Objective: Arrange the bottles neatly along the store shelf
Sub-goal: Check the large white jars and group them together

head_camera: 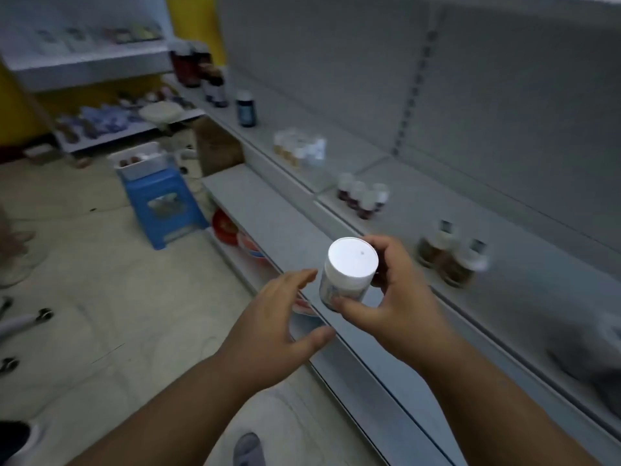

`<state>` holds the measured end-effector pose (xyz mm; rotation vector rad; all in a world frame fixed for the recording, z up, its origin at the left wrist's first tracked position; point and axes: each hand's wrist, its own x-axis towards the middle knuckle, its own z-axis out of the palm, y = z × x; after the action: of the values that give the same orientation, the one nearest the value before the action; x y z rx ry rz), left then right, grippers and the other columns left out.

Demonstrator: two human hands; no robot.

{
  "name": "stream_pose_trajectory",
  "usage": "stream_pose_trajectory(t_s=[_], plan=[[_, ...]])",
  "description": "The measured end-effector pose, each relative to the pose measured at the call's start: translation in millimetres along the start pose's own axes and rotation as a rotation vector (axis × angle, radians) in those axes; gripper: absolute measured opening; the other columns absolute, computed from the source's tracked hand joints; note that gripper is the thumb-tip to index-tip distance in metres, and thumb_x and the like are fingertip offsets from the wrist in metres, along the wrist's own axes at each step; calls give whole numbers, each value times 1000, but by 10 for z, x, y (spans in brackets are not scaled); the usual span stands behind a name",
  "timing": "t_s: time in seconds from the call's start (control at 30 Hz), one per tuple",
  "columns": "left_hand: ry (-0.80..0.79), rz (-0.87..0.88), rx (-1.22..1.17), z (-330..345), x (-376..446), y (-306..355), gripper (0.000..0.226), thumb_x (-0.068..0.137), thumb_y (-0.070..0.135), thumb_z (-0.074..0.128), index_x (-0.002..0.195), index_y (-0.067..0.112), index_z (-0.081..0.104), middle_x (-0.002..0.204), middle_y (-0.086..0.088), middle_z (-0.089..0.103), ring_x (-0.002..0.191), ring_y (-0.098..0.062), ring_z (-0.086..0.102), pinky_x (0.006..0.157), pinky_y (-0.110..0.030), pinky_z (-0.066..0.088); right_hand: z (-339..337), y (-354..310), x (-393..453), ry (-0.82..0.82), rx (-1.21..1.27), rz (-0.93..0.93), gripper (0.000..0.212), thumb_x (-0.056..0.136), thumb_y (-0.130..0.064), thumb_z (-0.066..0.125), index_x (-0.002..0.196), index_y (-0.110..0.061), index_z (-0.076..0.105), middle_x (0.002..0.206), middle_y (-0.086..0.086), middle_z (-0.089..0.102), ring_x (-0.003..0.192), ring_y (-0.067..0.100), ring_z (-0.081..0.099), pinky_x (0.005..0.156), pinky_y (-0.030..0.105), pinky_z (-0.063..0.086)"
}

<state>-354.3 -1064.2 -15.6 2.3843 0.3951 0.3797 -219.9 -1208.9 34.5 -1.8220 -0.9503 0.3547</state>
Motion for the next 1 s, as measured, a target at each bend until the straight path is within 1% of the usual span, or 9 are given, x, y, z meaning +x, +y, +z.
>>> stream_pose_trajectory(t_s=[0.1, 0.33, 0.5, 0.6, 0.7, 0.8, 0.87, 0.97, 1.0], plan=[[94, -73, 63, -511, -47, -570, 77, 76, 73, 54, 143, 41, 33, 129, 32, 38, 122, 13, 35, 95, -1, 24, 660, -243, 549, -108, 11, -73, 67, 67, -24, 82, 120, -43, 45, 113, -23, 57, 109, 8, 59, 92, 37, 52], [185, -254, 143, -1567, -50, -1595, 73, 76, 72, 52, 139, 40, 34, 123, 32, 34, 116, 12, 32, 90, -4, 25, 1941, -815, 1632, -334, -11, -199, 63, 66, -45, 77, 120, -42, 43, 110, -26, 55, 105, 5, 58, 88, 33, 53], [214, -334, 139, -1878, 229, -2278, 73, 76, 73, 54, 139, 42, 34, 127, 30, 36, 118, 9, 34, 94, -9, 27, 2607, -772, 2302, -429, 9, -210, 56, 79, -30, 73, 119, -49, 39, 113, -30, 50, 110, -1, 53, 91, 29, 53], [235, -405, 111, -2044, 504, -2741, 76, 75, 73, 54, 140, 40, 34, 132, 26, 39, 120, 5, 36, 98, -18, 33, 3002, -698, 2836, -494, -22, -228, 57, 74, -37, 71, 119, -51, 38, 113, -28, 50, 110, -1, 52, 90, 25, 52], [243, -453, 120, -2271, 844, -3225, 76, 77, 72, 56, 141, 40, 32, 133, 26, 38, 120, 4, 35, 99, -18, 32, 3394, -646, 3483, -530, -51, -254, 59, 67, -44, 72, 116, -48, 39, 110, -26, 52, 105, -2, 53, 84, 17, 48], [242, -506, 151, -2623, 1265, -3743, 82, 72, 80, 46, 142, 39, 32, 139, 21, 40, 124, 0, 37, 102, -24, 37, 3814, -664, 4228, -608, -82, -285, 63, 68, -39, 78, 115, -47, 36, 109, -27, 49, 106, -1, 51, 85, 20, 51], [241, -546, 156, -2892, 1526, -4040, 87, 70, 82, 41, 144, 37, 32, 142, 19, 40, 127, -2, 37, 106, -30, 39, 4062, -727, 4691, -654, -82, -291, 67, 70, -37, 80, 119, -47, 35, 113, -28, 47, 109, -1, 49, 89, 23, 51], [270, -573, 191, -3294, 1872, -4508, 88, 72, 82, 42, 145, 36, 31, 142, 19, 39, 128, -2, 36, 106, -28, 36, 4457, -887, 5356, -735, -85, -314, 82, 72, -42, 75, 137, -51, 26, 133, -25, 42, 122, -2, 43, 101, 23, 42], [276, -582, 192, -3418, 1974, -4670, 87, 72, 82, 42, 145, 36, 31, 141, 19, 39, 128, -2, 35, 106, -26, 35, 4606, -928, 5562, -741, -87, -336, 81, 72, -44, 71, 139, -50, 27, 136, -23, 41, 125, -2, 41, 102, 22, 39]])
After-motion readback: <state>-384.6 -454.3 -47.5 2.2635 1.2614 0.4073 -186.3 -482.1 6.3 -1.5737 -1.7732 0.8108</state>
